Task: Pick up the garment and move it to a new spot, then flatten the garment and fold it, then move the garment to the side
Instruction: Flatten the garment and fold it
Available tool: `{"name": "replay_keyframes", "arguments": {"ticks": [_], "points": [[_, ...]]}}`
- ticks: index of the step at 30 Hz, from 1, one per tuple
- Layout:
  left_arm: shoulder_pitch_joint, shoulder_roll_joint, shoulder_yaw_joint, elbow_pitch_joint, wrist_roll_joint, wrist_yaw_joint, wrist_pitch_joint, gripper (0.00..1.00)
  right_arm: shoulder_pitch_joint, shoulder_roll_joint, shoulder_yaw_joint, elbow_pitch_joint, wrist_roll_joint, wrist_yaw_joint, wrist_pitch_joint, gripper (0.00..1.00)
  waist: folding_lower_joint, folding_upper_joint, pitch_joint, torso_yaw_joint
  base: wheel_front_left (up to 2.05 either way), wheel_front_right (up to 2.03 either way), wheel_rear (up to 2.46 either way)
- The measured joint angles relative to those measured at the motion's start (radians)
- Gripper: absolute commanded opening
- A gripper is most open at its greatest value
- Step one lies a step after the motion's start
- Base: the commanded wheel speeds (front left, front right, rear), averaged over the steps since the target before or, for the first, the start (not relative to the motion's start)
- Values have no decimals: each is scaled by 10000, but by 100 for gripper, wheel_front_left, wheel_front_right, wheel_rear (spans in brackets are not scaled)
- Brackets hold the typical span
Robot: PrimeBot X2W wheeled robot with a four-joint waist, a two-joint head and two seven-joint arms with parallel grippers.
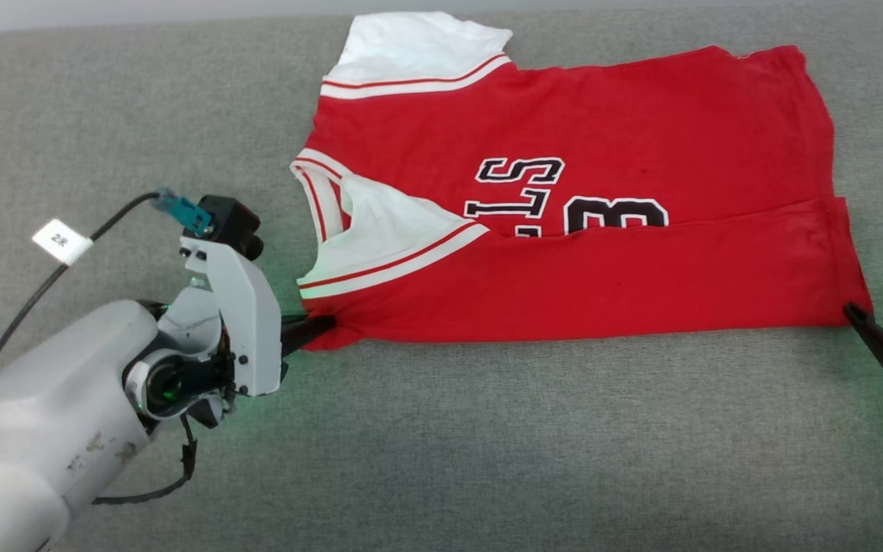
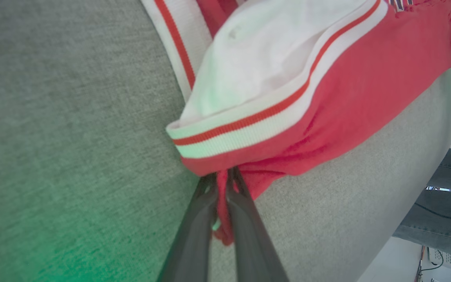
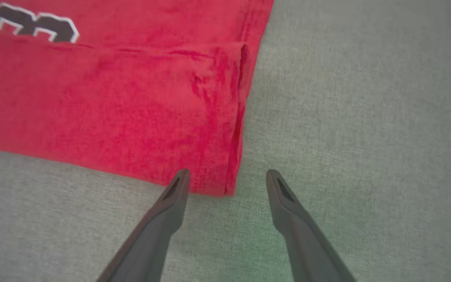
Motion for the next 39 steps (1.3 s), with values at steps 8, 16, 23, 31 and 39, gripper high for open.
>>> {"name": "replay_keyframes", "arguments": {"ticks": [8, 16, 23, 31, 39], "points": [[-89, -153, 6, -157, 230, -59, -123, 0, -1182, -265, 995, 1060, 462, 0, 2391, 100, 0, 0, 159, 281, 0, 0, 0], [-50, -265, -29, -221, 391, -138, -353, 0, -1446, -466, 1325, 1283, 976, 0, 2288, 0, 0, 0, 121, 438, 0, 0, 0], [440, 10, -98, -690, 449, -192, -656, 0, -1207, -606, 1490, 1465, 1181, 0, 1833, 0, 0, 0, -229, 399, 0, 0, 0], [1392, 1156, -196, -2230, 535, 36, -953, 0, 145, -1145, 1434, 763, 1620, 0, 1822, 0, 0, 0, -741, 442, 0, 0, 0], [1938, 1620, -155, -3728, 441, 677, -1273, 22, 1446, -1404, 702, -268, 1509, 0, 1764, 73, 0, 0, -824, 549, 0, 0, 0]]}}
